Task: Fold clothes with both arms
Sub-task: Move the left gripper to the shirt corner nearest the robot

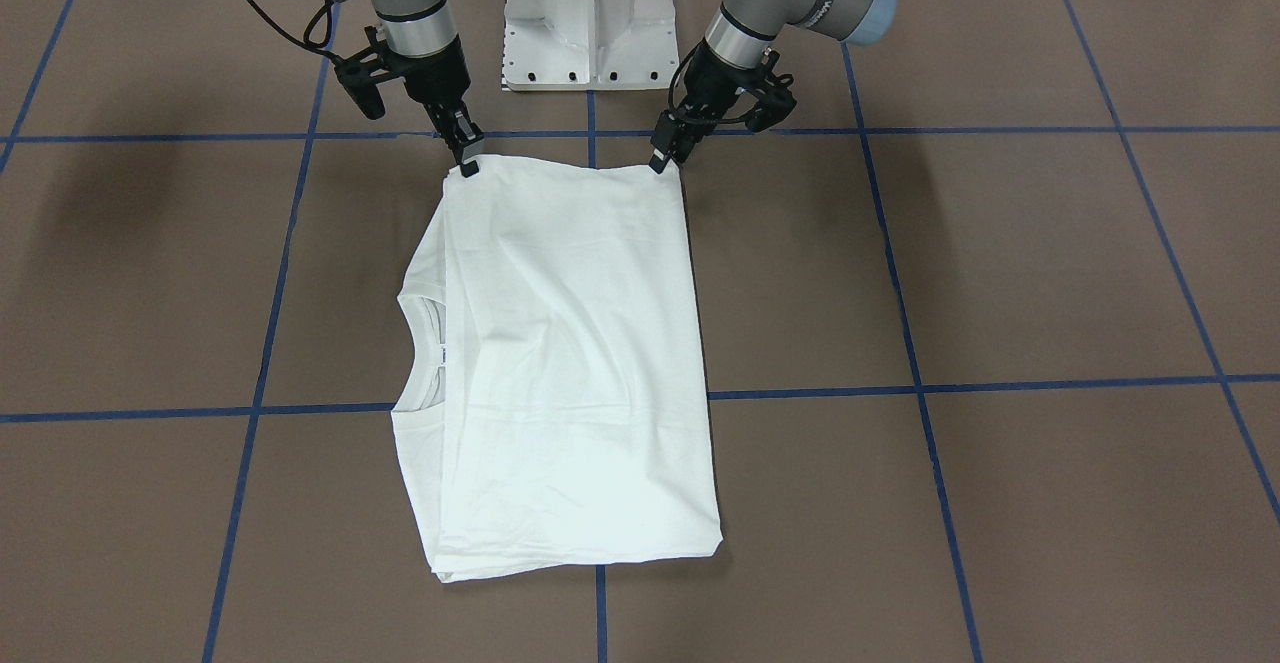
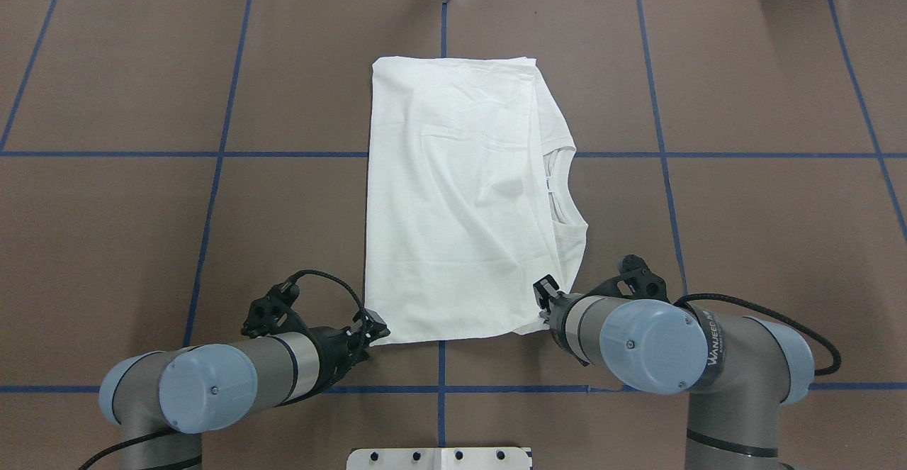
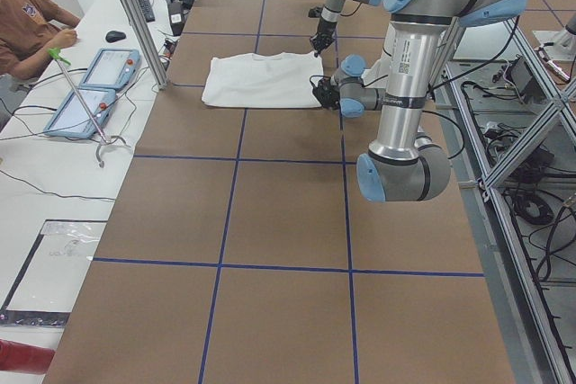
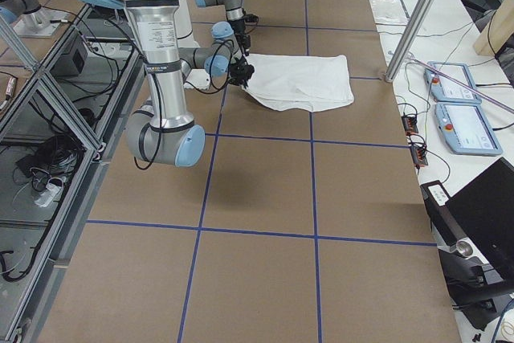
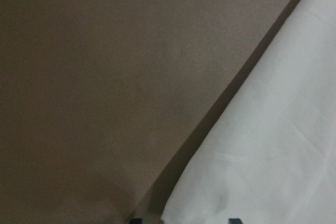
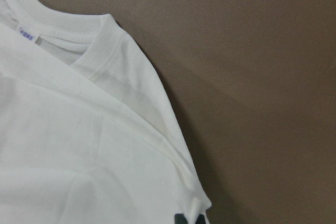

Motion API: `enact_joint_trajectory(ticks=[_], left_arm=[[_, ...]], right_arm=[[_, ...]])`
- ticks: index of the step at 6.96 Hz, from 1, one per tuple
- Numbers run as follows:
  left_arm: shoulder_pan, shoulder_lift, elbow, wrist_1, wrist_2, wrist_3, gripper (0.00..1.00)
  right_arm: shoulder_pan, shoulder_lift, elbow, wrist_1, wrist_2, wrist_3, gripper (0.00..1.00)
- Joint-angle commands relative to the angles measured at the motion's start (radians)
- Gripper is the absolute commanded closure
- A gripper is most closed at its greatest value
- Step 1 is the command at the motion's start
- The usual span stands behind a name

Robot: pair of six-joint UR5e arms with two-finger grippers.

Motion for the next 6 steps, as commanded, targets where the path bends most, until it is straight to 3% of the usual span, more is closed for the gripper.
enact_joint_trajectory(ticks=[1, 5, 6], left_arm=[[0.003, -0.004, -0.001, 0.001, 0.001, -0.017, 1.0], [-0.01, 0.006, -0.03, 0.003, 0.001, -0.015, 1.0], [-0.002, 0.016, -0.058, 0.003, 0.001, -0.015, 1.0]], right_arm=[[0.0, 0.0, 0.0, -0.001, 0.0, 0.0, 1.0], [-0.008, -0.005, 0.006, -0.001, 0.0, 0.0, 1.0], [-0.032, -0.016, 0.044, -0.004, 0.0, 0.0, 1.0]])
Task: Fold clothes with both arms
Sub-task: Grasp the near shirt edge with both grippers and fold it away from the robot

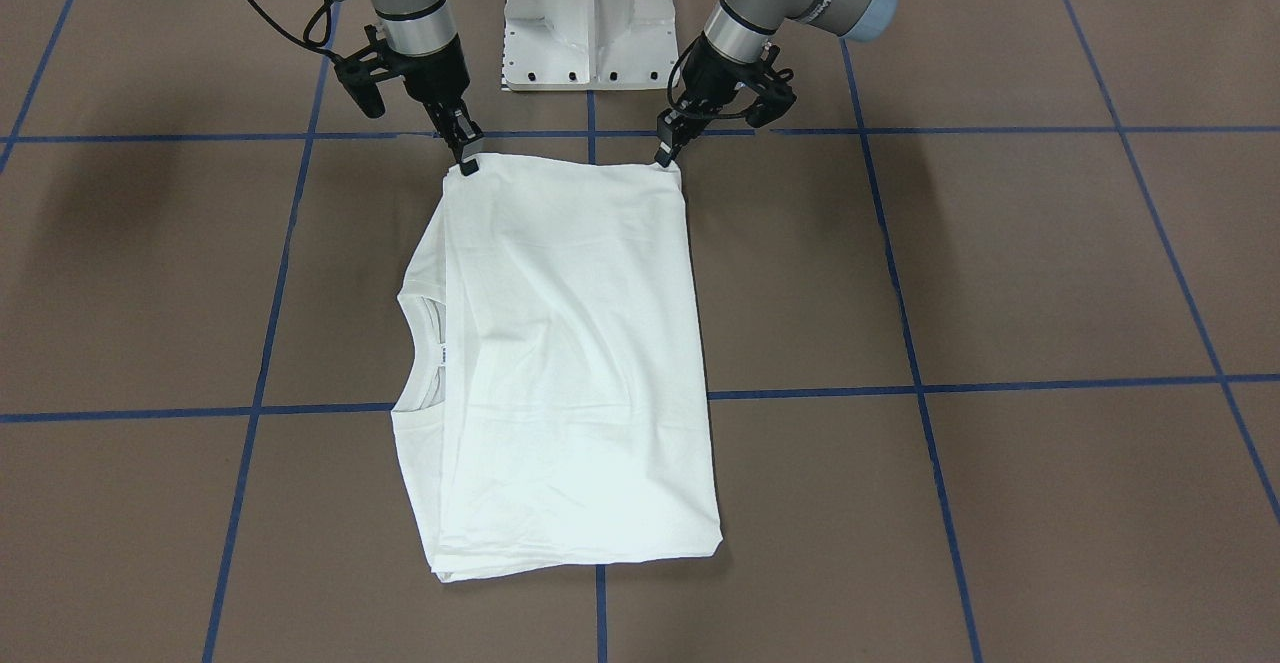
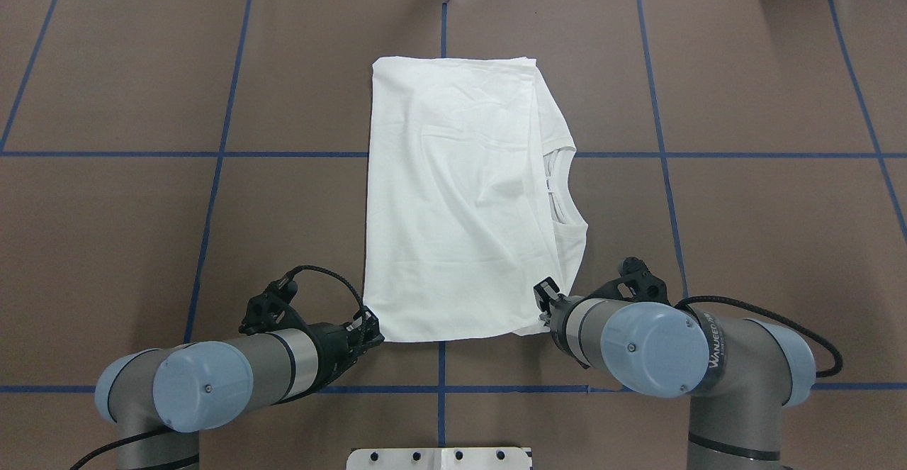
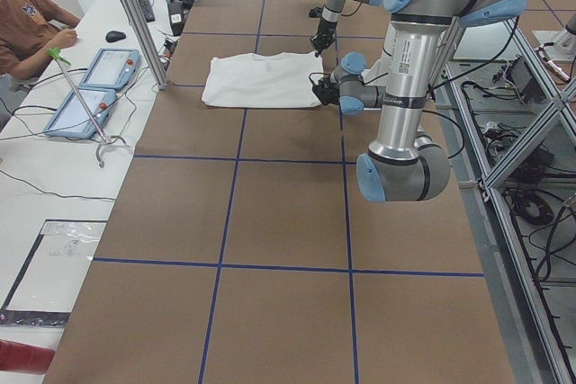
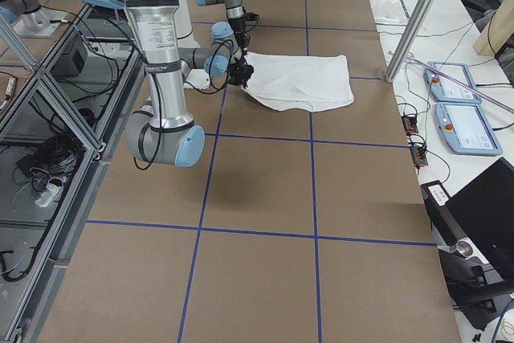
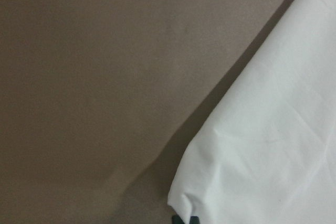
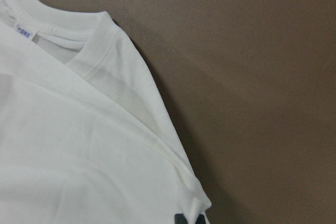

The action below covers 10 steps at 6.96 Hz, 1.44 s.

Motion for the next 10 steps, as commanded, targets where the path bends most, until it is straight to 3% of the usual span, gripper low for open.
enact_joint_trajectory(ticks=[1, 3, 4, 6, 7, 8, 9, 10], left_arm=[[0.014, 0.014, -0.075, 0.002, -0.001, -0.002, 1.0], [0.089, 0.08, -0.298, 0.113, -0.008, -0.015, 1.0], [0.095, 0.074, -0.354, 0.168, -0.008, -0.047, 1.0], [0.074, 0.061, -0.402, 0.178, -0.027, -0.028, 1.0], [-0.032, 0.007, -0.356, 0.181, -0.044, 0.083, 1.0], [-0.155, -0.075, -0.245, 0.189, -0.123, 0.16, 1.0], [-0.259, -0.17, -0.109, 0.198, -0.209, 0.216, 1.0], [-0.324, -0.212, -0.03, 0.189, -0.228, 0.288, 1.0]], right_arm=[[-0.075, -0.022, 0.116, -0.098, -0.003, 0.002, 1.0], [-0.165, -0.038, 0.239, -0.223, -0.009, 0.076, 1.0], [-0.165, -0.059, 0.323, -0.248, -0.008, 0.078, 1.0], [-0.046, -0.034, 0.365, -0.306, 0.011, 0.074, 1.0], [0.046, 0.005, 0.355, -0.309, 0.05, 0.061, 1.0], [0.156, 0.076, 0.28, -0.308, 0.125, 0.022, 1.0], [0.257, 0.18, 0.117, -0.3, 0.205, -0.098, 1.0], [0.316, 0.219, 0.035, -0.296, 0.213, -0.173, 1.0]])
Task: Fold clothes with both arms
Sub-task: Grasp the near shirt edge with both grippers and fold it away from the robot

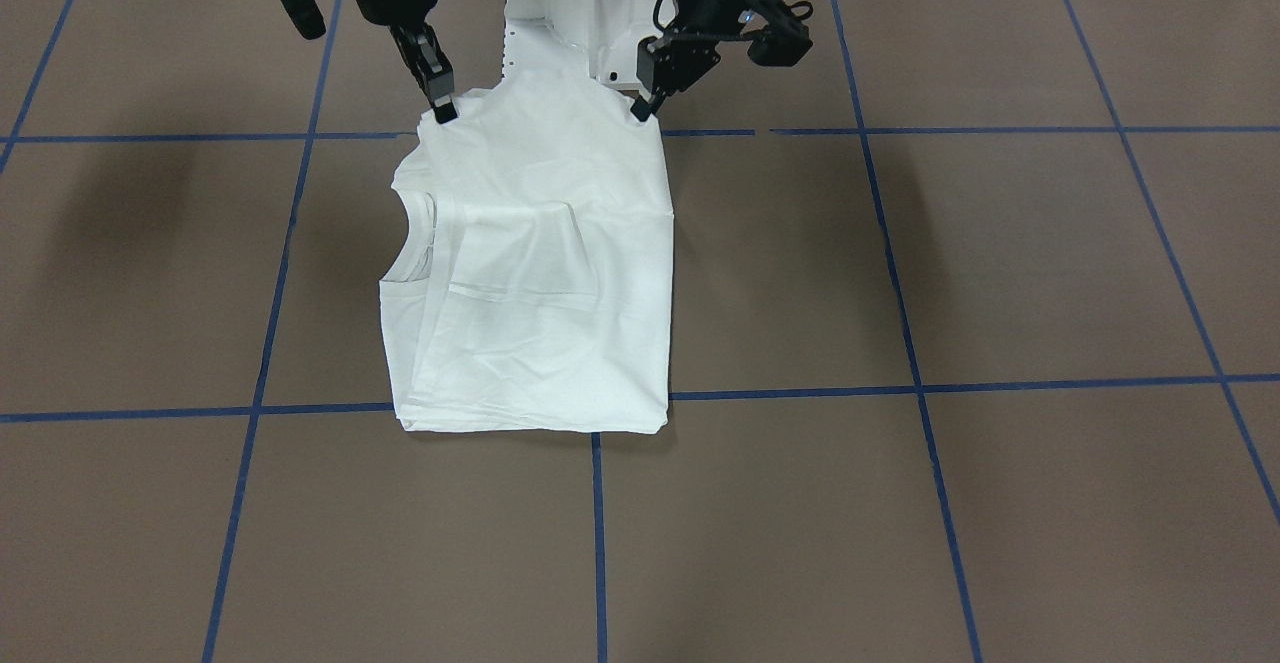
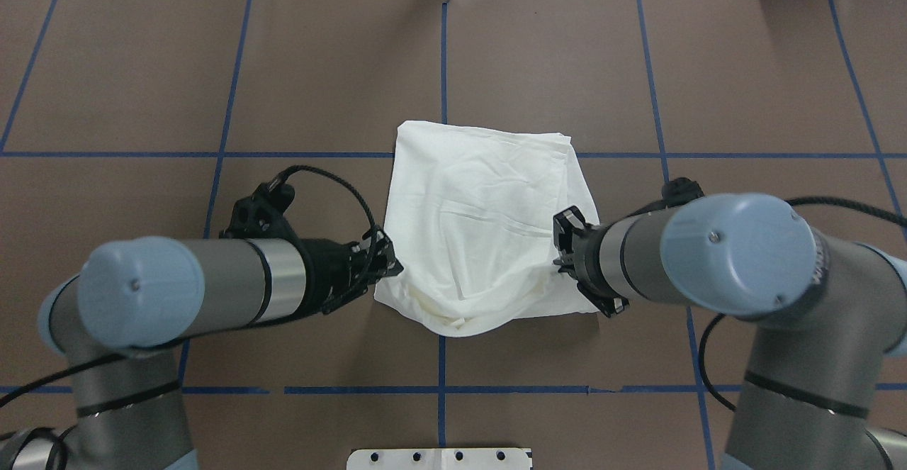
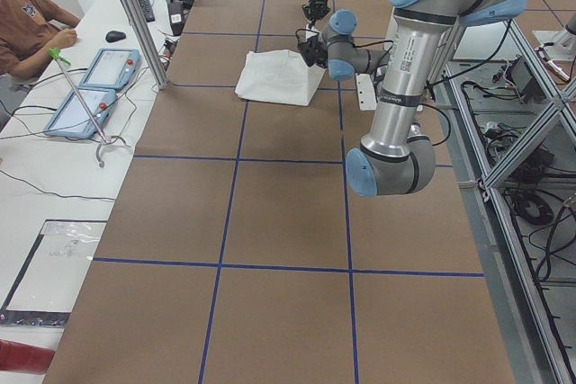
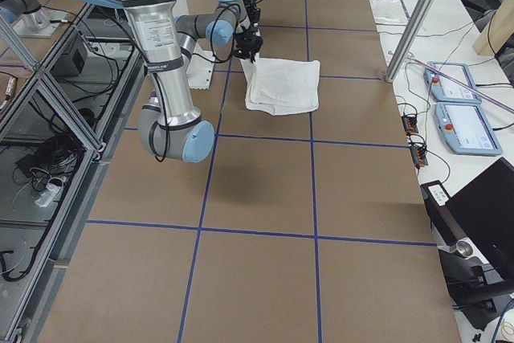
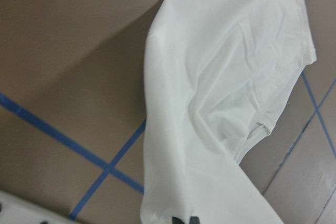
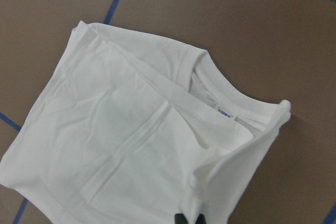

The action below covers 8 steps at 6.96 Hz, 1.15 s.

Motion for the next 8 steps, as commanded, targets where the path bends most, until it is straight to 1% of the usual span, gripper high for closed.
enact_joint_trajectory(ticks=[1, 2, 3, 4, 5, 6, 7, 8], left_arm=[[-0.147, -0.127, 0.208, -0.01, -0.05, 0.134, 1.0], [-0.179, -0.184, 0.305, -0.021, -0.051, 0.156, 1.0], [-0.203, -0.225, 0.412, -0.1, -0.051, 0.158, 1.0], [-0.219, -0.281, 0.553, -0.203, -0.05, 0.158, 1.0], [-0.23, -0.325, 0.657, -0.263, -0.05, 0.158, 1.0], [-0.23, -0.33, 0.707, -0.315, -0.046, 0.167, 1.0], [-0.238, -0.333, 0.735, -0.337, -0.043, 0.177, 1.0], [-0.246, -0.353, 0.769, -0.349, -0.043, 0.181, 0.93]], right_arm=[[0.111, 0.076, -0.172, 0.004, 0.045, -0.173, 1.0], [0.128, 0.079, -0.215, 0.006, 0.053, -0.224, 1.0], [0.142, 0.108, -0.28, 0.006, 0.057, -0.262, 1.0], [0.179, 0.153, -0.357, 0.006, 0.1, -0.294, 1.0], [0.202, 0.172, -0.403, 0.021, 0.125, -0.331, 1.0], [0.209, 0.174, -0.501, 0.149, 0.125, -0.336, 1.0], [0.232, 0.181, -0.596, 0.278, 0.137, -0.35, 1.0], [0.286, 0.221, -0.662, 0.289, 0.195, -0.399, 0.98]])
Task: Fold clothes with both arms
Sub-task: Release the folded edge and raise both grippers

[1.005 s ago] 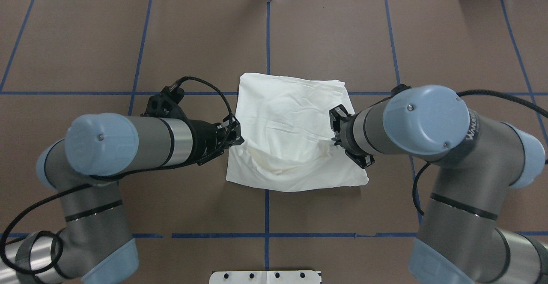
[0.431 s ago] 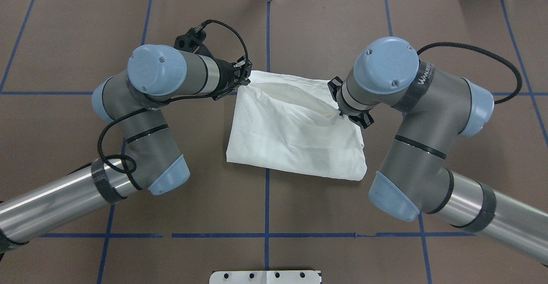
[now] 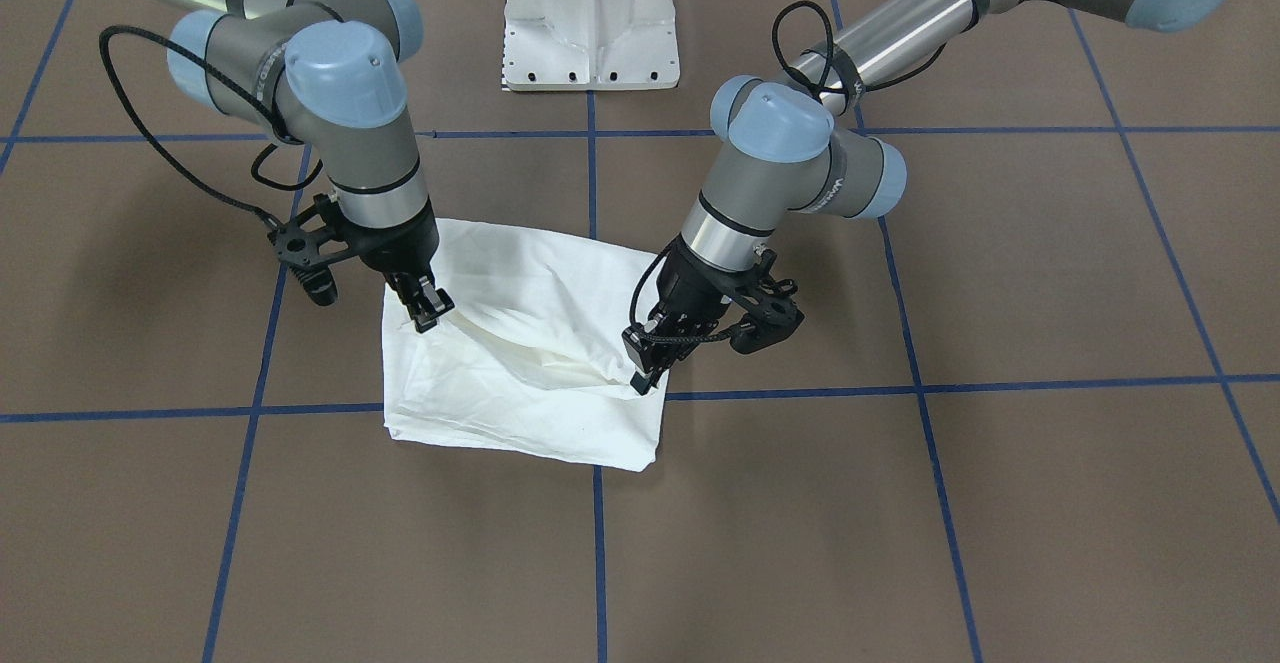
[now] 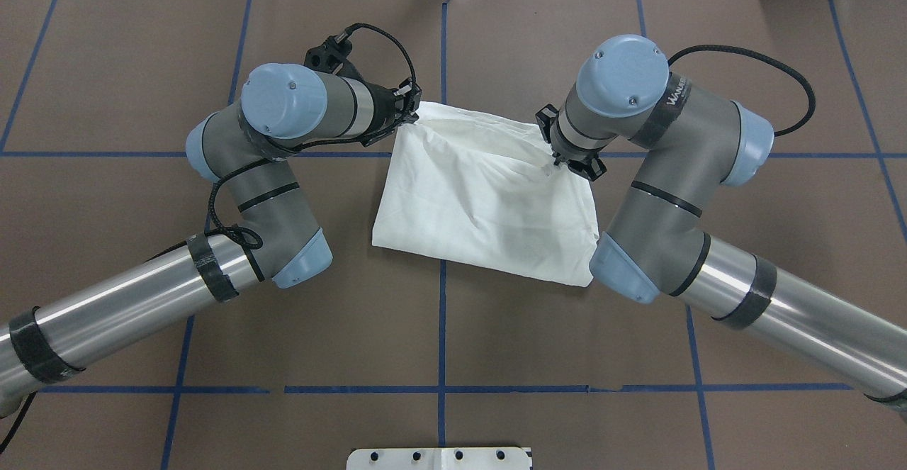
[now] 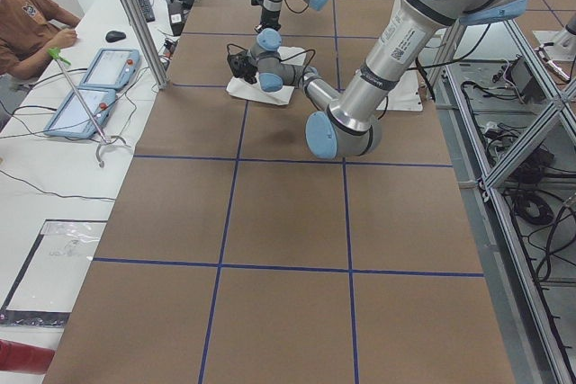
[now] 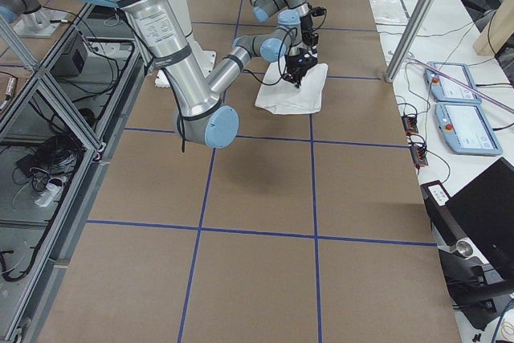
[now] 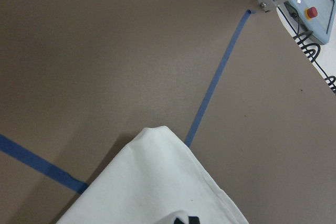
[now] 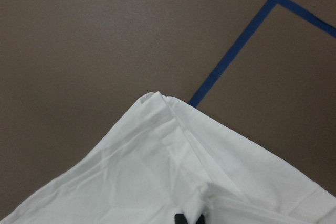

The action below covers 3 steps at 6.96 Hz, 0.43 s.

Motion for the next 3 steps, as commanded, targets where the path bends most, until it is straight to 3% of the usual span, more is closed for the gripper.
enact_joint_trajectory(ticks=[1, 2, 3], left_arm=[[-0.023, -0.058, 0.122, -0.068, 0.003, 0.01, 0.66], [-0.048, -0.071, 0.182, -0.115, 0.003, 0.064, 0.43], [-0.087, -0.071, 0.2, -0.115, -0.002, 0.094, 0.38]], right_arm=[[0.065, 0.067, -0.184, 0.084, 0.072, -0.106, 0.24], [0.085, 0.097, -0.268, 0.168, 0.077, -0.111, 0.0], [0.12, 0.098, -0.296, 0.191, 0.085, -0.184, 0.0]])
